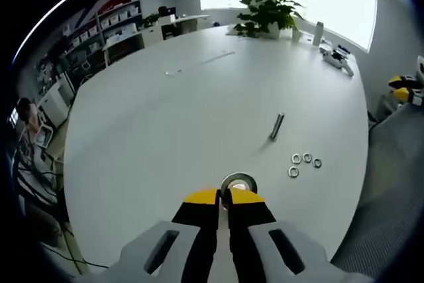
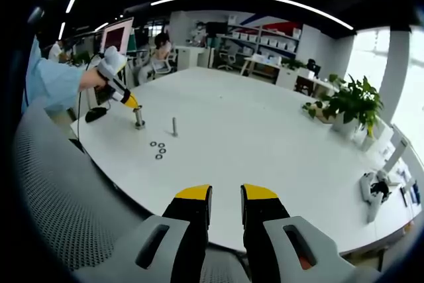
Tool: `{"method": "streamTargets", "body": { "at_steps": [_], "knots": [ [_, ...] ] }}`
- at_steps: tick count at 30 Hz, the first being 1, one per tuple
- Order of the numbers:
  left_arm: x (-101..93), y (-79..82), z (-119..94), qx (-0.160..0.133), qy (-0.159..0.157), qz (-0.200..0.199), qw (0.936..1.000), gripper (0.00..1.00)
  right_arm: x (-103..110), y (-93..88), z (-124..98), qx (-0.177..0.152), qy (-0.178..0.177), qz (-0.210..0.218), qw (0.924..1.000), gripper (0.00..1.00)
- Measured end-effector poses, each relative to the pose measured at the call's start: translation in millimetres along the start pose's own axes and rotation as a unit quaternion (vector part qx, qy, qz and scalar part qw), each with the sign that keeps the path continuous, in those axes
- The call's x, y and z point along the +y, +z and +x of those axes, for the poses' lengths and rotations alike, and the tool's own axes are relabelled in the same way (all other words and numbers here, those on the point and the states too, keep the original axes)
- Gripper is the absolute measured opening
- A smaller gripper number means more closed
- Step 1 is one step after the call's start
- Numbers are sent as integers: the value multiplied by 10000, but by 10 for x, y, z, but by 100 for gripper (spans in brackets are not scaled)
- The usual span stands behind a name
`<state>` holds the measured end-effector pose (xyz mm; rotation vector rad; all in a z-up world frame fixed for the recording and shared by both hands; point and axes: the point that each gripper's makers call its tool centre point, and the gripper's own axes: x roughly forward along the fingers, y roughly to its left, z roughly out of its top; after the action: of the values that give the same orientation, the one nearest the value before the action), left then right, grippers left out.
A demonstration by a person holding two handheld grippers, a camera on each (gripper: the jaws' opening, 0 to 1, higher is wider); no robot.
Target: Place the washer onto the threaded stud by aligning its center hole with the stud, sliding it down to the base, and recovering from edge contact or off-axis alignment until the washer reaches the visible bottom stop.
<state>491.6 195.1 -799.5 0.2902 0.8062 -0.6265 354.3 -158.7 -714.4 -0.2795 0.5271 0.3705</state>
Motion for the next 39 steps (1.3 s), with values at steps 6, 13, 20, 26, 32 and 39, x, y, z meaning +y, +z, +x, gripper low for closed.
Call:
{"method": "streamTargets", "body": {
  "at_steps": [6, 13, 20, 26, 32, 39],
  "knots": [
    [-4, 9, -6, -7, -9, 37, 10000, 2, -6, -2, 2, -5, -7, 6, 10000, 20],
    [-32, 24, 14, -34, -145, 302, 9994, 1, -11, -5, 5, -11, -7, 6, 10000, 20],
    [-31, 28, 3, -37, -135, 308, 9994, 1, -13, -4, 7, -14, -6, 6, 10000, 20],
    [-12, 20, 13, -46, -141, 305, 9994, 1, -24, -25, 16, -10, -3, 6, 10000, 20],
    [-3, 29, 20, -60, -120, 343, 9993, 2, -18, -22, 14, -3, 0, 1, 10000, 20],
    [-5, 34, 27, -43, -85, 416, 9991, 3, -11, -10, 10, -7, 0, 3, 10000, 20]
  ]
}}
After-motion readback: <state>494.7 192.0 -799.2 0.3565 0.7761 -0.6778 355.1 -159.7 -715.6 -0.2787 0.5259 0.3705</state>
